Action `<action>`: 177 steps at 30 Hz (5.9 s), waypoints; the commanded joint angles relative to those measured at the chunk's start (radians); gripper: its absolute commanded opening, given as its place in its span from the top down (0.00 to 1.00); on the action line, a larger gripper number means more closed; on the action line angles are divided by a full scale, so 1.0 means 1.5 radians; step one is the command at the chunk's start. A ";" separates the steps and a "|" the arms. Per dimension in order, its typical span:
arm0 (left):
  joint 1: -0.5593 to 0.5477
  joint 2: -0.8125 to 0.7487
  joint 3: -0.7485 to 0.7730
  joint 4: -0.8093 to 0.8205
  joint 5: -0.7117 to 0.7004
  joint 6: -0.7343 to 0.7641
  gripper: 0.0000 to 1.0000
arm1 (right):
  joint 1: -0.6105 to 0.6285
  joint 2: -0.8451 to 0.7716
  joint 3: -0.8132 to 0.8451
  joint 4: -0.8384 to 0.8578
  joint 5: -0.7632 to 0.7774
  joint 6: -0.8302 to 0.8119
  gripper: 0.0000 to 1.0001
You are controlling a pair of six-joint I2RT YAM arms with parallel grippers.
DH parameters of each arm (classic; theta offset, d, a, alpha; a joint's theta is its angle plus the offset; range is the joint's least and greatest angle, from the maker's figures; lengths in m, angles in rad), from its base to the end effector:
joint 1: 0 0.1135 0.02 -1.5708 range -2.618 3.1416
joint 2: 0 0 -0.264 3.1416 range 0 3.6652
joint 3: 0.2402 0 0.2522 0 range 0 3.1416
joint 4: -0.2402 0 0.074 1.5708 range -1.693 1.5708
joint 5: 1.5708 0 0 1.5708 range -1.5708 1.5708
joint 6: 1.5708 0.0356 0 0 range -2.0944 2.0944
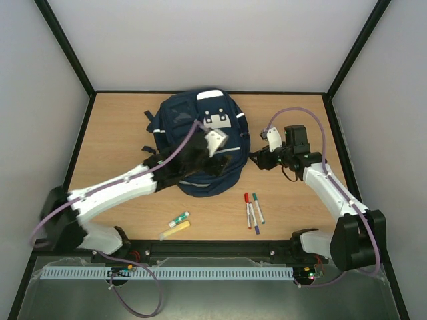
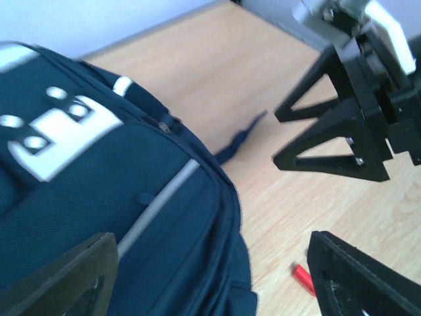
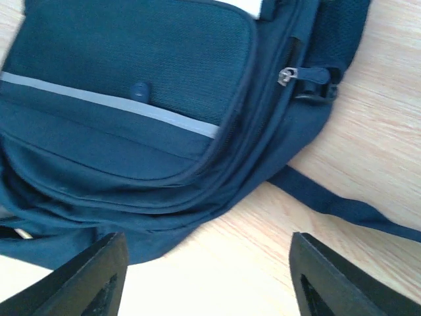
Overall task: Pack the student bag
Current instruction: Place the book in the student bag, then zip the student bag at the center of the board.
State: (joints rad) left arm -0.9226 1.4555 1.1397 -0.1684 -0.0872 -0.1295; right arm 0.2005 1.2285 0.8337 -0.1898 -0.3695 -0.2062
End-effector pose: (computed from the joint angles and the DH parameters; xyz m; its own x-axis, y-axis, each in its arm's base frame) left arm 0.2065 -0.2676 0.3057 -0.3752 0.2824 -0.8829 0.7051 0.7053 -0.0741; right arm 0.2620 0.0664 0.2642 -0.4309 -0.2824 -0.8571 -0.5814 0.8133 0.0243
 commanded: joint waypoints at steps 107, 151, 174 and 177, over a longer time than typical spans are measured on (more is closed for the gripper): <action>0.208 -0.076 -0.372 0.133 0.186 -0.228 0.60 | 0.199 0.363 0.227 -0.145 0.176 -0.014 0.46; 0.299 -0.074 -0.466 0.296 0.346 -0.294 0.87 | 0.199 0.376 0.231 -0.152 0.159 -0.015 0.46; 0.151 -0.090 -0.290 -0.109 0.280 -0.212 0.98 | 0.200 0.337 0.226 -0.152 0.071 -0.012 0.47; 0.107 -0.056 -0.272 -0.088 0.286 -0.219 0.98 | 0.200 0.346 0.228 -0.155 0.066 -0.011 0.47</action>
State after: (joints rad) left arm -0.6739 1.3220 0.6880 -0.2634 0.2718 -0.4679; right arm 0.4961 1.7504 1.1698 -0.4000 -0.2119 -0.2234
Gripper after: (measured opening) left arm 0.064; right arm 0.530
